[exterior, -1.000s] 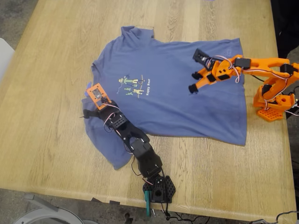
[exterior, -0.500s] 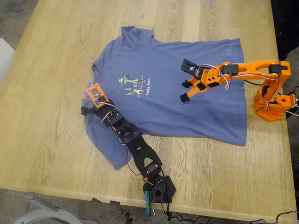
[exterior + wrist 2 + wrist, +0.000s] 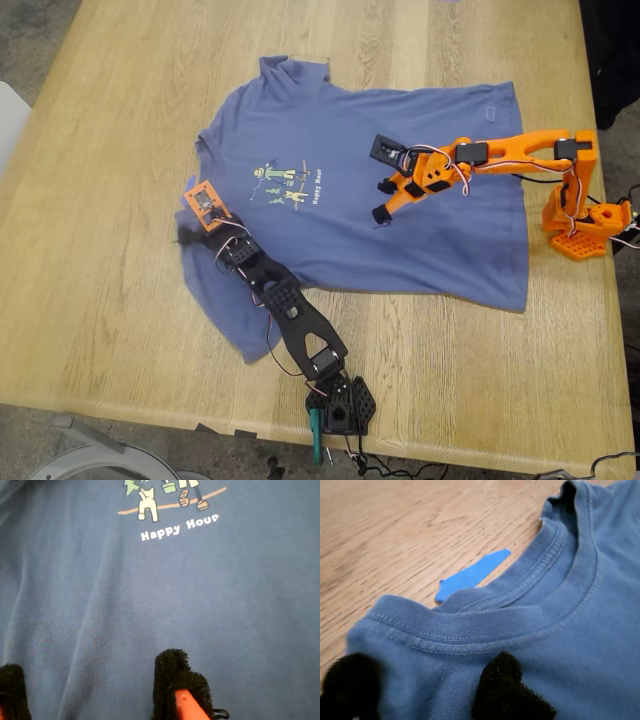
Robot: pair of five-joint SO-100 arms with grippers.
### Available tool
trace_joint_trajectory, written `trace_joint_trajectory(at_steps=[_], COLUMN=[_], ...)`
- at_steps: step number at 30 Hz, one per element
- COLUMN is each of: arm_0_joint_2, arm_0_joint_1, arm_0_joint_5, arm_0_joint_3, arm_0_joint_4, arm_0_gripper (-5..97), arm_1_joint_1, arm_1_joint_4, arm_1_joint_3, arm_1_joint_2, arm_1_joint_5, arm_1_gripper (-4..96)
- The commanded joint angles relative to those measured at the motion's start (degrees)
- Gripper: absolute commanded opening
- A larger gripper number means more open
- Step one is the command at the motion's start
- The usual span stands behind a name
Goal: Fold a T-shirt
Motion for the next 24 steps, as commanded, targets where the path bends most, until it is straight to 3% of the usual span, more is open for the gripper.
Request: trace_joint_trajectory(at_steps=[1, 8, 24], arm_0_joint_2=[-0.79, -2.11, -2.02], arm_0_joint_1=[-0.70, -0.88, 2.29], arm_0_joint_5=[-0.88, -1.58, -2.46], arm_0_joint_3=[-8.79, -11.25, -22.76], arm_0_joint_4=[2.55, 5.98, 15.38], arm_0_gripper=[22, 4, 0], arm_1_joint_1=[-0.70, -0.97, 0.26], arm_1_joint_4=[-1.41, 0.09, -0.88], arm_1_joint_3=[-2.46, -3.60, -17.49], arm_1_joint_2=[0.00, -2.55, -18.11], arm_1_joint_5=[0.26, 0.18, -0.44], arm_1_gripper=[36.2, 34.4, 31.9])
